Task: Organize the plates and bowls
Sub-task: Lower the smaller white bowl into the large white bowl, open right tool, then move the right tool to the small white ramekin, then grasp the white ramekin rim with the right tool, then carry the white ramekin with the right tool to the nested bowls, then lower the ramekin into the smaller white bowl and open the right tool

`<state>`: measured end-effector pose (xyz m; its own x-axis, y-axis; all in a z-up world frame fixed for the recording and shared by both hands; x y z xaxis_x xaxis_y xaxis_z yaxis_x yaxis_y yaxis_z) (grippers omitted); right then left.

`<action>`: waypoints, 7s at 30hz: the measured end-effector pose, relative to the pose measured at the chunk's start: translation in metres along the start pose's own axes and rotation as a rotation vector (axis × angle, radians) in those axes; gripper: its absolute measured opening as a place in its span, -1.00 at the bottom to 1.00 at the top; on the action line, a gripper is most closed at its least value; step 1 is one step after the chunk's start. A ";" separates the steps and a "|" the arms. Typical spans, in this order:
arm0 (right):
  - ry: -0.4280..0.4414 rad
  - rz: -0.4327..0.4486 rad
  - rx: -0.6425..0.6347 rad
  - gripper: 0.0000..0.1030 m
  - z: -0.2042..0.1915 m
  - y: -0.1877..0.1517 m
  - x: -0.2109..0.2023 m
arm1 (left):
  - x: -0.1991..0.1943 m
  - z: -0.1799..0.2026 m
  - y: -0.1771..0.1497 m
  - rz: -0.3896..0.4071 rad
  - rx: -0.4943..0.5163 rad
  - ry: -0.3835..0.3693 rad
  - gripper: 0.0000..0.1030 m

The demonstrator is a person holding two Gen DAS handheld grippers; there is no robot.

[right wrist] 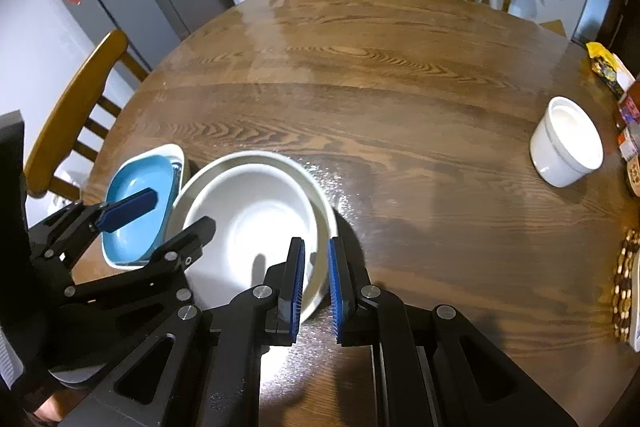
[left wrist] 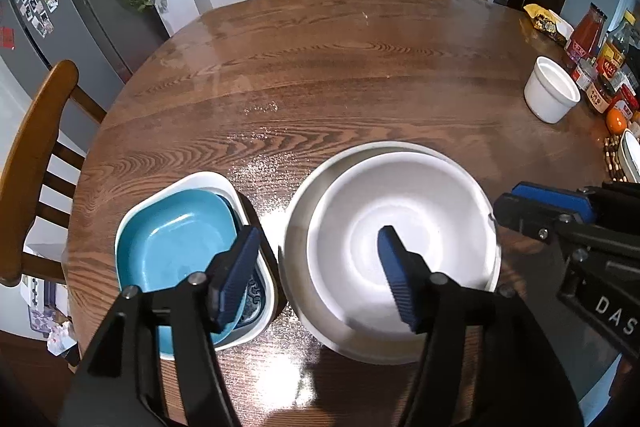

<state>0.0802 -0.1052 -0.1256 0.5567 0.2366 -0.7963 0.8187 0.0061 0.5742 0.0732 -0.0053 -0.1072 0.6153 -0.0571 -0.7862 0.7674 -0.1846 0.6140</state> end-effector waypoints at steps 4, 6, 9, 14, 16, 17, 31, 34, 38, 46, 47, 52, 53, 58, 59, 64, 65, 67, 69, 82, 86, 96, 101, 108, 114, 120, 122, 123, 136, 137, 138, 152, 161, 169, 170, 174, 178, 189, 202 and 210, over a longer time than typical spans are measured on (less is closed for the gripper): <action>-0.004 0.032 0.028 0.03 0.006 0.000 -0.008 | -0.004 0.001 0.001 0.012 -0.002 0.009 0.46; -0.002 0.043 0.038 0.05 0.009 0.001 -0.012 | -0.007 0.001 0.001 0.019 -0.001 0.013 0.53; 0.006 0.052 0.066 0.05 0.014 0.001 -0.016 | -0.010 0.001 0.001 0.025 0.000 0.020 0.59; 0.010 0.068 0.111 0.06 0.024 -0.002 -0.024 | -0.016 0.003 0.001 0.036 0.001 0.031 0.73; 0.005 0.076 0.125 0.06 0.029 -0.003 -0.027 | -0.017 0.005 0.001 0.040 0.002 0.039 0.79; 0.003 0.081 0.132 0.06 0.031 -0.003 -0.029 | -0.019 0.005 0.001 0.043 0.003 0.042 0.83; -0.023 0.135 0.199 0.06 0.065 -0.009 -0.054 | -0.036 0.026 0.005 0.098 0.048 0.054 0.92; -0.029 0.142 0.210 0.06 0.073 -0.011 -0.058 | -0.040 0.033 0.006 0.114 0.063 0.048 0.92; -0.039 0.154 0.228 0.06 0.084 -0.015 -0.065 | -0.044 0.043 0.008 0.132 0.084 0.039 0.92; -0.073 0.173 0.283 0.06 0.112 -0.028 -0.079 | -0.050 0.073 0.010 0.155 0.135 0.007 0.92; -0.078 0.174 0.293 0.06 0.116 -0.029 -0.081 | -0.050 0.076 0.010 0.156 0.141 0.003 0.92; -0.106 0.187 0.332 0.06 0.138 -0.035 -0.090 | -0.053 0.096 0.012 0.167 0.174 -0.025 0.92; -0.114 0.191 0.341 0.06 0.144 -0.036 -0.093 | -0.053 0.098 0.012 0.168 0.178 -0.030 0.92; -0.147 0.203 0.365 0.06 0.165 -0.035 -0.099 | -0.055 0.115 0.014 0.181 0.202 -0.057 0.92; -0.155 0.205 0.371 0.06 0.171 -0.033 -0.100 | -0.055 0.117 0.014 0.183 0.204 -0.060 0.92; -0.169 0.217 0.388 0.06 0.189 -0.025 -0.101 | -0.054 0.126 0.015 0.185 0.210 -0.072 0.92; -0.168 0.221 0.397 0.06 0.194 -0.021 -0.100 | -0.053 0.127 0.015 0.183 0.210 -0.072 0.92; -0.168 0.224 0.416 0.06 0.203 -0.015 -0.096 | -0.051 0.128 0.016 0.177 0.204 -0.073 0.92; -0.168 0.217 0.434 0.06 0.213 -0.006 -0.088 | -0.047 0.129 0.018 0.169 0.193 -0.074 0.92; -0.190 0.098 0.555 0.06 0.272 0.044 -0.001 | -0.020 0.129 0.042 0.134 0.098 -0.062 0.92; -0.144 0.065 0.573 0.05 0.275 0.050 0.020 | -0.013 0.132 0.043 0.116 0.094 -0.061 0.92; -0.133 -0.008 0.484 -0.64 0.267 0.048 0.030 | -0.011 0.138 0.043 0.111 0.100 -0.078 0.92; -0.071 -0.071 0.379 -0.73 0.239 0.026 0.021 | -0.010 0.138 0.037 0.099 0.111 -0.104 0.92; 0.030 -0.141 0.287 -0.73 0.190 -0.026 0.000 | -0.005 0.146 0.018 0.046 0.144 -0.131 0.88; 0.088 -0.150 0.298 -0.72 0.167 -0.065 -0.015 | -0.001 0.156 -0.009 -0.029 0.219 -0.164 0.75; 0.083 -0.135 0.308 -0.72 0.159 -0.077 -0.022 | -0.003 0.169 -0.031 -0.076 0.291 -0.199 0.38; 0.084 -0.134 0.309 -0.72 0.156 -0.082 -0.024 | -0.004 0.170 -0.035 -0.090 0.296 -0.215 0.11; 0.084 -0.133 0.312 -0.72 0.155 -0.084 -0.025 | -0.004 0.171 -0.036 -0.097 0.297 -0.224 -0.05; 0.067 -0.111 0.321 -0.72 0.147 -0.090 -0.029 | -0.007 0.177 -0.050 -0.156 0.267 -0.300 -0.72; 0.066 -0.109 0.323 -0.72 0.147 -0.091 -0.029 | -0.007 0.177 -0.049 -0.159 0.262 -0.304 -0.72; 0.065 -0.106 0.324 -0.72 0.147 -0.092 -0.030 | -0.007 0.177 -0.050 -0.161 0.259 -0.306 -0.73; 0.043 -0.063 0.317 -0.72 0.134 -0.097 -0.040 | -0.020 0.169 -0.046 -0.101 0.254 -0.288 -0.78; 0.047 -0.025 0.274 -0.72 0.119 -0.084 -0.050 | -0.035 0.155 -0.039 -0.045 0.223 -0.270 -0.78; 0.055 -0.001 0.242 -0.72 0.105 -0.074 -0.056 | -0.048 0.140 -0.035 0.001 0.200 -0.252 -0.79; 0.057 0.002 0.239 -0.72 0.103 -0.073 -0.057 | -0.048 0.139 -0.034 0.006 0.198 -0.250 -0.79; 0.058 0.011 0.230 -0.72 0.094 -0.070 -0.060 | -0.053 0.135 -0.032 0.024 0.188 -0.244 -0.79; 0.059 0.023 0.220 -0.72 0.090 -0.067 -0.064 | -0.059 0.131 -0.029 0.045 0.182 -0.240 -0.79; 0.056 0.061 0.186 -0.72 0.074 -0.055 -0.075 | -0.071 0.112 -0.020 0.098 0.150 -0.235 -0.79; 0.119 0.078 0.086 -0.72 0.030 -0.018 -0.064 | -0.076 0.056 0.003 0.142 0.042 -0.158 -0.77; 0.173 0.031 0.042 -0.72 0.003 0.001 -0.030 | -0.051 0.022 0.008 0.083 -0.035 -0.106 -0.79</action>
<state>0.0648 -0.1149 -0.1012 0.5521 0.3994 -0.7319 0.8088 -0.0434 0.5865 0.0438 -0.0254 -0.0638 0.6558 -0.1747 -0.7344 0.7216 -0.1405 0.6779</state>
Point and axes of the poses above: each gripper's, at about its wrist camera, not at the fingertips, and x roughly the way its jaws point, z to its right, y to its top, the point moved 2 cm from there along x, roughly the way its jaws point, and after that the axes turned 8 degrees about z, right-handed, at the moved point
